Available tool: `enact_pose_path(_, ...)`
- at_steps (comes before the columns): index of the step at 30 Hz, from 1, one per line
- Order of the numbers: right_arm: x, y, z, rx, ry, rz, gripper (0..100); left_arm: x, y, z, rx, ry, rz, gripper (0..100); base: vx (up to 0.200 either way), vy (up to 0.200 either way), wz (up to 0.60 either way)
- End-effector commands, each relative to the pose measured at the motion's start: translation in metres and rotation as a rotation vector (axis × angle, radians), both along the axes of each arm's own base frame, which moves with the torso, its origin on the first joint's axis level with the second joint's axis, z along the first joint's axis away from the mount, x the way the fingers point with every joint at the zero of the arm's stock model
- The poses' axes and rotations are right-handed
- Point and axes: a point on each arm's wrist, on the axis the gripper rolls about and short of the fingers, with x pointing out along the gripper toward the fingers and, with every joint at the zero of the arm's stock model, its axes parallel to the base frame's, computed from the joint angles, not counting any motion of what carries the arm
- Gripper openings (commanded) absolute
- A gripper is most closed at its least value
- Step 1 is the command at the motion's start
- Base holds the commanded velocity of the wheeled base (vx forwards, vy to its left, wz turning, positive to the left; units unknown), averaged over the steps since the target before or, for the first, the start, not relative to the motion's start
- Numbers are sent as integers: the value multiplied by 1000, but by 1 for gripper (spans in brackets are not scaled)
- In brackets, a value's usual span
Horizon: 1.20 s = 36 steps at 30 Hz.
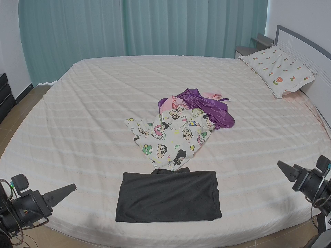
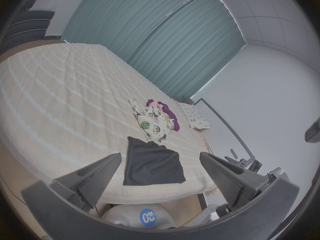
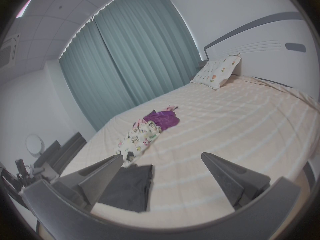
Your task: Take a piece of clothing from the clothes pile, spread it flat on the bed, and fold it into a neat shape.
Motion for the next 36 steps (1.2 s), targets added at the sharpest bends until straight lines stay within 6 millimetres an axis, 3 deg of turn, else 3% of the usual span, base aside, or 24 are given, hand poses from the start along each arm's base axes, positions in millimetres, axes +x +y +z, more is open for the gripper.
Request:
enact_pose_path(1,-72,-22,-2,-89,-76,28,100,-56,1,3,43,-157,-46,100,0,0,0)
enact_pose_path(5,-104,-33,-19,-142,-72,19,100,-77,3,-6,63,-184,-43,100,0,0,0)
enact_pose_path(9,-120,-39,-31,-148,-61,-83,100,-97,5,-17,71,-240,-45,100,0,0,0)
enact_pose_path(13,-139,-41,-36,-206,-224,-142,100,-115,6,-24,77,-307,-41,100,0,0,0)
enact_pose_path(26,-150,-39,-43,-350,-284,-218,100,-127,6,-33,193,-416,108,100,0,0,0)
enact_pose_path(36,-150,-38,-43,-457,-300,-200,100,-123,15,-40,616,-441,457,100,0,0,0)
